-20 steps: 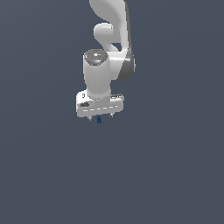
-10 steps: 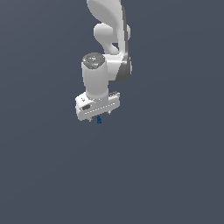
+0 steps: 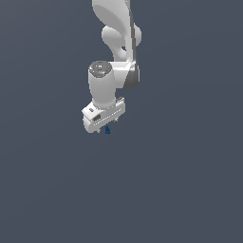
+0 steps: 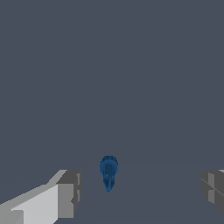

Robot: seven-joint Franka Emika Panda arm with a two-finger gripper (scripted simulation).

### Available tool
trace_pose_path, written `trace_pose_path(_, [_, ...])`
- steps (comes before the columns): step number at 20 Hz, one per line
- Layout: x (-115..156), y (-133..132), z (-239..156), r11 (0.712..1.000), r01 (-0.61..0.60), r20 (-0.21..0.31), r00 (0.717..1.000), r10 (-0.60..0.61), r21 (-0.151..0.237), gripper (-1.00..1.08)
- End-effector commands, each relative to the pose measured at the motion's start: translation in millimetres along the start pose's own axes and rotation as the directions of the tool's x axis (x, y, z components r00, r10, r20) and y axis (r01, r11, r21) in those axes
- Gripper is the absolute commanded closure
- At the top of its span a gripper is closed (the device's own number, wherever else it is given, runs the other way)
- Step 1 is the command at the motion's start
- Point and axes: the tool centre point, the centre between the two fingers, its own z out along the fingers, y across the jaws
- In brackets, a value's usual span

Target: Pick up the object and move it to a goal position.

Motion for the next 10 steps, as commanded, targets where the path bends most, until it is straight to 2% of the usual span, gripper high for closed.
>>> trace_pose_path(1, [-4.3,-1.7,4.0,0.998,0.064,0.0,0.998,-0.064,0.001,-0.92])
trace_pose_path(5, [-11.1,-4.5,10.3,0.986,0.164,-0.001,0.986,-0.164,0.004,-0.92])
trace_pose_path(10, [-19.5,-8.3,17.9,0.958,0.287,-0.002,0.958,-0.287,0.007,-0.92])
